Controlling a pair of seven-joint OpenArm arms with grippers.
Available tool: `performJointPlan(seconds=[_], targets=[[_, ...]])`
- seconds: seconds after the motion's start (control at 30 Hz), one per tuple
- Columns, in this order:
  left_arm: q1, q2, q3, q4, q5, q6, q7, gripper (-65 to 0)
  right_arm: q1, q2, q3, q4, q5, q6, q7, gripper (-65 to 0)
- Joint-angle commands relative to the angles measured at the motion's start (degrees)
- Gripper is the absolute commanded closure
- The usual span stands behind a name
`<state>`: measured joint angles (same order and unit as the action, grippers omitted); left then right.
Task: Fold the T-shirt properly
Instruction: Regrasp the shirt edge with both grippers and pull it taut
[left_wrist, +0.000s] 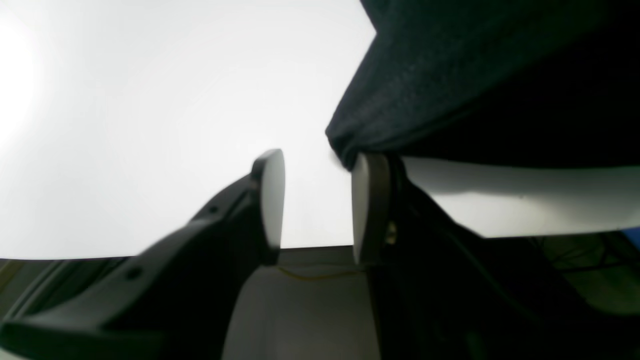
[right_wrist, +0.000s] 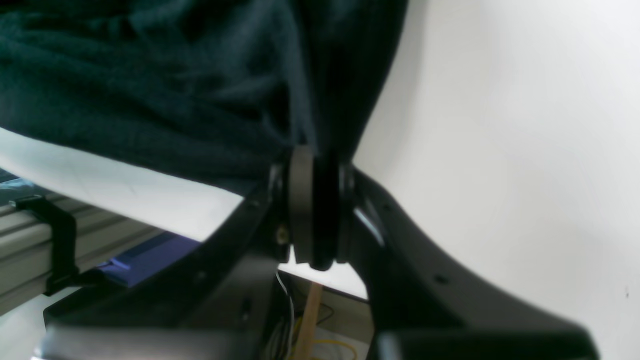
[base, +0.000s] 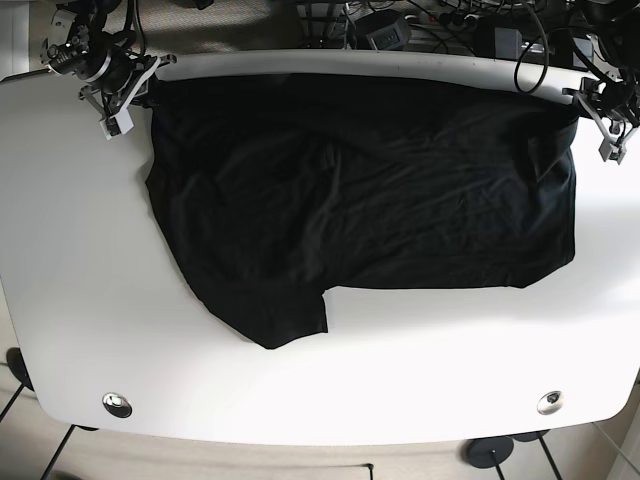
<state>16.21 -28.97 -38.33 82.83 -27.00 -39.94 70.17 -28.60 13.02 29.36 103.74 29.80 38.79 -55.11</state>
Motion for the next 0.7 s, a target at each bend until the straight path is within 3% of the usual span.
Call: performJointPlan(seconds=[0.03, 0.13, 0.3, 0.43, 0.5, 0.6, 0.7], targets=[[-0.3, -1.3, -0.3, 1.3, 0.0, -0.1, -0.3, -11.0, 0.0, 0.7, 0.4, 0.7, 0.7, -0.06, 1.2, -2.1], [-2.0, -1.3, -0.7, 0.9, 0.0, -0.1, -0.3, -4.0, 0.6, 0.7, 0.4, 0.7, 0.5, -0.06, 1.2, -2.1], [-2.2, -2.9, -6.2, 0.8, -1.2, -0.1, 2.7, -4.0, 0.7, 0.7, 0.6, 0.7, 0.2, -0.06, 1.2, -2.1], [-1.9, -9.4, -7.4, -7.4, -15.5, -0.1, 2.8, -4.7, 0.7, 0.3, 0.4, 0.7, 0.2, -0.06, 1.2, -2.1], [-1.9, -12.7, -7.4, -13.7, -19.9, -0.1, 2.7, -11.4, 0.7, -0.3, 0.5, 0.7, 0.1, -0.06, 1.2, -2.1], [-2.1, -16.1, -10.1, -21.5, -22.9, -0.1, 1.7, -22.8, 0.7, -0.4, 0.6, 0.7, 0.1, -0.06, 1.2, -2.1], [-2.2, -17.1, -13.2, -25.0, -23.3, -0.1, 1.1, -23.6, 0.7, -0.6, 0.5, 0.7, 0.1, -0.06, 1.2, -2.1]])
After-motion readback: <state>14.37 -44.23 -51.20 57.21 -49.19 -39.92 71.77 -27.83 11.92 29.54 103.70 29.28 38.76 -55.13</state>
